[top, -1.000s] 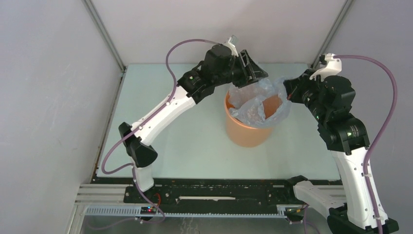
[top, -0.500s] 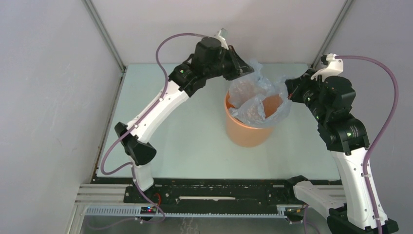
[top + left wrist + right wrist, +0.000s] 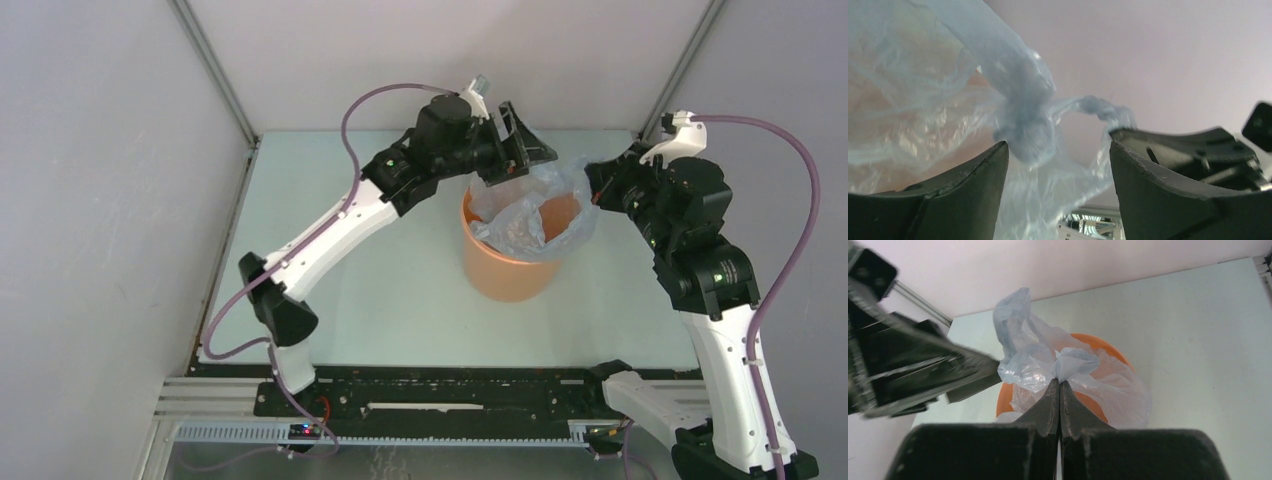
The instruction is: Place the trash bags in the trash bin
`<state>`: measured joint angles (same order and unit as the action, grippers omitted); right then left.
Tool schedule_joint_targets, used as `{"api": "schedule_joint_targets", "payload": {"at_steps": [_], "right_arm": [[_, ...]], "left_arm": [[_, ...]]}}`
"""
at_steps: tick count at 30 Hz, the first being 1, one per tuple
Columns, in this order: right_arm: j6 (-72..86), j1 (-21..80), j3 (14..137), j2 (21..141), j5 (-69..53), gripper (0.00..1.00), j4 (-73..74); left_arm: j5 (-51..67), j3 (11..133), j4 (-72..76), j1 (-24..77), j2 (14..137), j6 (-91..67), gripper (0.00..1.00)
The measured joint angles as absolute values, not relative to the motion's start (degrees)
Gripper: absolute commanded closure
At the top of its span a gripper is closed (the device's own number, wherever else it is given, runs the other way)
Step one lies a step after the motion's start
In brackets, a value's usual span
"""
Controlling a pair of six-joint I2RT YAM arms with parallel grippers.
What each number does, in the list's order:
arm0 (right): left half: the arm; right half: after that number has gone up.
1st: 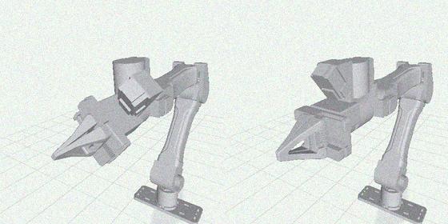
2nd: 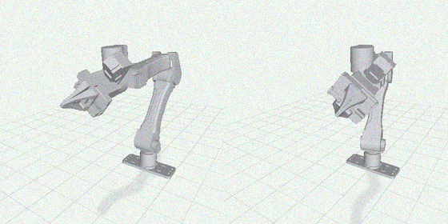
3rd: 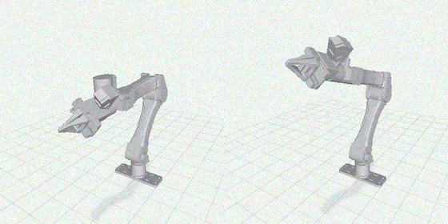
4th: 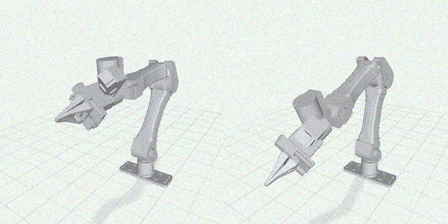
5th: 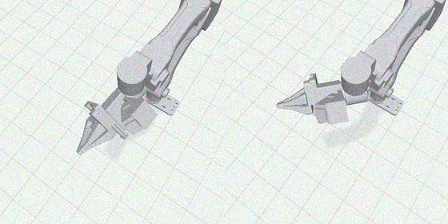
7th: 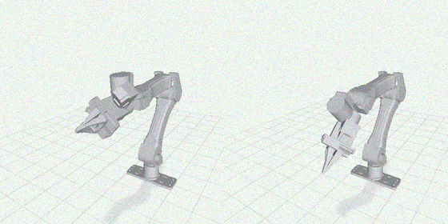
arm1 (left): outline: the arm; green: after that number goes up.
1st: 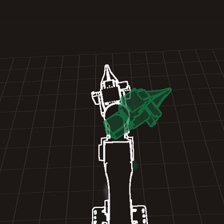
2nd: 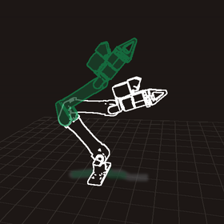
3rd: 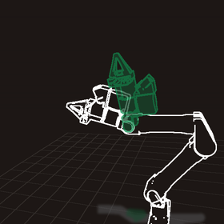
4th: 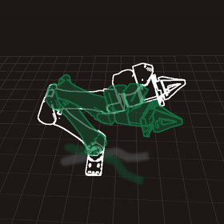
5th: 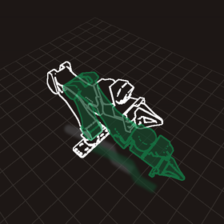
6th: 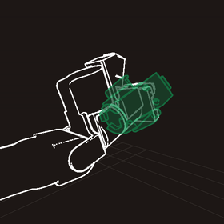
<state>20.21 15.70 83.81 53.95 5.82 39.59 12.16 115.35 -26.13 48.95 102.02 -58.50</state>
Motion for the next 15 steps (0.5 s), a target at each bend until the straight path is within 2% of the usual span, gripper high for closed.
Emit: {"api": "schedule_joint_targets", "payload": {"at_steps": [4,6,8,10,12,13,14,15], "right_arm": [[20.8,15.7,83.8,53.5,5.8,1.00,39.6],[21.0,15.7,83.8,53.1,5.7,1.00,39.6],[21.0,15.7,83.8,52.8,5.7,1.00,39.6],[21.1,15.7,83.8,52.6,5.7,1.00,39.6],[21.1,15.7,83.8,52.5,5.8,1.00,39.6],[21.1,15.7,83.8,52.5,5.8,1.00,39.6],[21.1,15.7,83.8,52.5,5.9,1.00,39.6],[21.1,15.7,83.8,52.4,6.2,1.00,39.6]], "left_arm": [[12.1,119.0,-25.0,48.8,107.6,-59.9,0.25],[11.5,119.1,-25.4,48.7,108.9,-60.3,0.30],[10.8,119.1,-26.2,48.7,109.9,-60.6,0.42],[10.5,119.7,-26.8,48.6,110.6,-61.1,0.59],[10.4,120.9,-27.3,48.4,111.3,-61.3,0.83],[10.4,121.6,-27.5,48.3,111.4,-61.2,0.88],[10.4,121.8,-27.6,48.2,111.4,-61.3,0.98],[10.4,122.1,-27.7,48.0,111.3,-60.8,1.00]]}}
